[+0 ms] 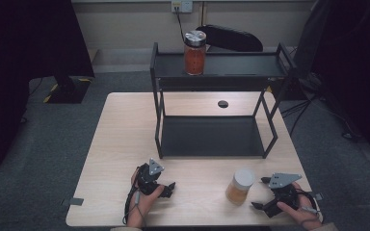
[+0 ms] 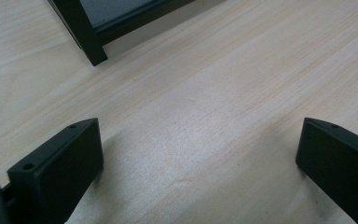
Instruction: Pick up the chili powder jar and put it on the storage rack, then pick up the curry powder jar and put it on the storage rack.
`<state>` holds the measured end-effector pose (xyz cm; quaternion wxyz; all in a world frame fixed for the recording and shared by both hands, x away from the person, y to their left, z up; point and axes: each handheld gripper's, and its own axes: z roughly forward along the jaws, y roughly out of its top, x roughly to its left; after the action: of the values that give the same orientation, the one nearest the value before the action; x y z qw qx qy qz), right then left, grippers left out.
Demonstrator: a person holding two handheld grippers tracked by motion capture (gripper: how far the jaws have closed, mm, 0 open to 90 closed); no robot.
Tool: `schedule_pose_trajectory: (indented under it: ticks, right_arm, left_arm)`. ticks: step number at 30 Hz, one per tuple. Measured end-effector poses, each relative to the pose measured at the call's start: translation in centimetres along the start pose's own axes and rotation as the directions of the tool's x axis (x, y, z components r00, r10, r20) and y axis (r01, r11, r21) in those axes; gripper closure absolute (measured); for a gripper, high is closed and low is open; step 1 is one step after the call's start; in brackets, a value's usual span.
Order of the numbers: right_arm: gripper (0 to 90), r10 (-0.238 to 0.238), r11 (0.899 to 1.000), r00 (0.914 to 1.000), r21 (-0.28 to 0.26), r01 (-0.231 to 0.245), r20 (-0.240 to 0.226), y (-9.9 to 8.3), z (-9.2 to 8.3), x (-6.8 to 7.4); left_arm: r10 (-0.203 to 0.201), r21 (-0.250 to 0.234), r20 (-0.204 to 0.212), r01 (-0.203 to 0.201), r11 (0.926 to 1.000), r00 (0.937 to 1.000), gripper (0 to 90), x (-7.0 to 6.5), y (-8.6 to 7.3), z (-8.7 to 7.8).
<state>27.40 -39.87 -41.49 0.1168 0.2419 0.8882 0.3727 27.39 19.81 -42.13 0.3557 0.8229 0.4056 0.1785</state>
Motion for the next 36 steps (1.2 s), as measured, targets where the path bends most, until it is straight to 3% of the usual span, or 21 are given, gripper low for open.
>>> schedule_pose_trajectory:
  ticks: [29, 36]
  right_arm:
    - [0.0, -0.009, 1.0, 0.9999, 0.001, 0.009, -0.007, 0.19, 0.16, -0.08]
    - [1.7, -0.032, 0.999, 0.9988, 0.019, 0.033, -0.036, 0.96, 0.02, -0.18]
  left_arm:
    - [-0.005, -0.003, -0.005, 0.004, 1.0, 1.0, 0.0, -0.12, -0.05, 0.04]
    - [-0.004, -0.003, -0.005, 0.004, 1.0, 1.0, 0.0, -0.12, -0.05, 0.04]
